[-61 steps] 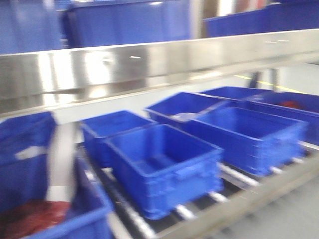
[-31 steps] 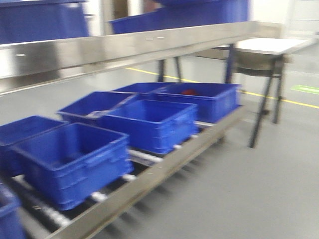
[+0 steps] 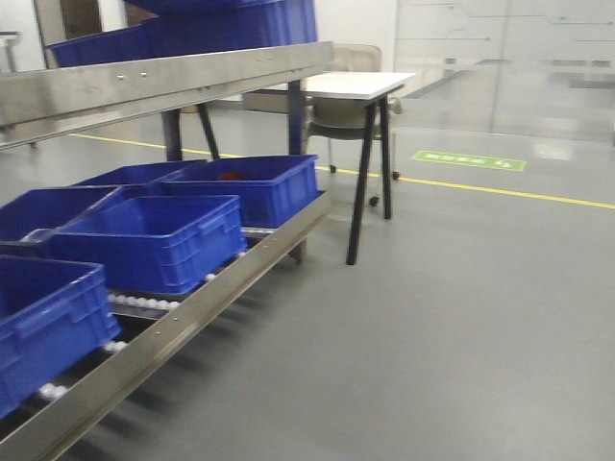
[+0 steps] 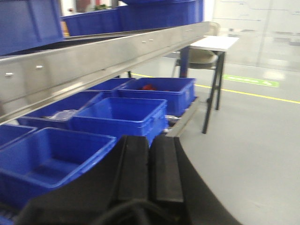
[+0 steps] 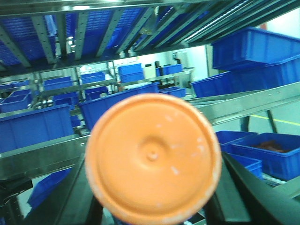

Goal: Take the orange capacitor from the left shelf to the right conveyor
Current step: 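Drive the base to the conveyor table, holding the cylinder in the right gripper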

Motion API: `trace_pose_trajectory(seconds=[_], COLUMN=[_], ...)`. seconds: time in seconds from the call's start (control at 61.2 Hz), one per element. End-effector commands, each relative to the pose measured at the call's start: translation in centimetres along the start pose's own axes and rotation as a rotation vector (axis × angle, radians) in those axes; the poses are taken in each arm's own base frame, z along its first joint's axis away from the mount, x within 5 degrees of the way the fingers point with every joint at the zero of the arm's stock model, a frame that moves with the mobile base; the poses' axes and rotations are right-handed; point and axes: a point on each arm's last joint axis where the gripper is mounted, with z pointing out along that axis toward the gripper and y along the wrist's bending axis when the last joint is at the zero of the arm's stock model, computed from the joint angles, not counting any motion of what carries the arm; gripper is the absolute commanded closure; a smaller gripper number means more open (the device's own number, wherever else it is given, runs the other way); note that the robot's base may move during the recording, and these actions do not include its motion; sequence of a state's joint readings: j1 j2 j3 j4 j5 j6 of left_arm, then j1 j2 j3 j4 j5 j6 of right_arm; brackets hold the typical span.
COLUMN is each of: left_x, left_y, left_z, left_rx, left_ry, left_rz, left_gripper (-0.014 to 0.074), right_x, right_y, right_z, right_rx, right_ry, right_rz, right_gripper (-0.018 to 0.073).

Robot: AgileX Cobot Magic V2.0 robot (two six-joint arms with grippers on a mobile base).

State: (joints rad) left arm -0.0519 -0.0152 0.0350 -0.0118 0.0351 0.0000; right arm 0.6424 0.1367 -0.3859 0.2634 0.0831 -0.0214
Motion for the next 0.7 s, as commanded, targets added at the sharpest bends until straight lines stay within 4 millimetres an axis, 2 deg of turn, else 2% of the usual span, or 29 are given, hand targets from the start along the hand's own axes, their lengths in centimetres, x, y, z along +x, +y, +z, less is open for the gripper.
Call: trace_pose_trajectory(seconds=[0.0, 0.686], left_x=[-0.12, -0.12], left_y=[0.01, 0.01], left_z=[-0.03, -0.03], left_rx=[-0.001, -0.001], left_ry=[-0.076, -0.076], left_rz=[-0.001, -0.001], left_gripper=[0.0722, 0.0722], right_x=[-1.64, -1.64], right_y=[0.19, 0.19], right_z=[0.06, 0.06], right_rx=[-0.002, -0.002], right_ry=[-0.104, -0.104], right_rz=[-0.007, -0.007], right_gripper=[0.0506, 0.0506])
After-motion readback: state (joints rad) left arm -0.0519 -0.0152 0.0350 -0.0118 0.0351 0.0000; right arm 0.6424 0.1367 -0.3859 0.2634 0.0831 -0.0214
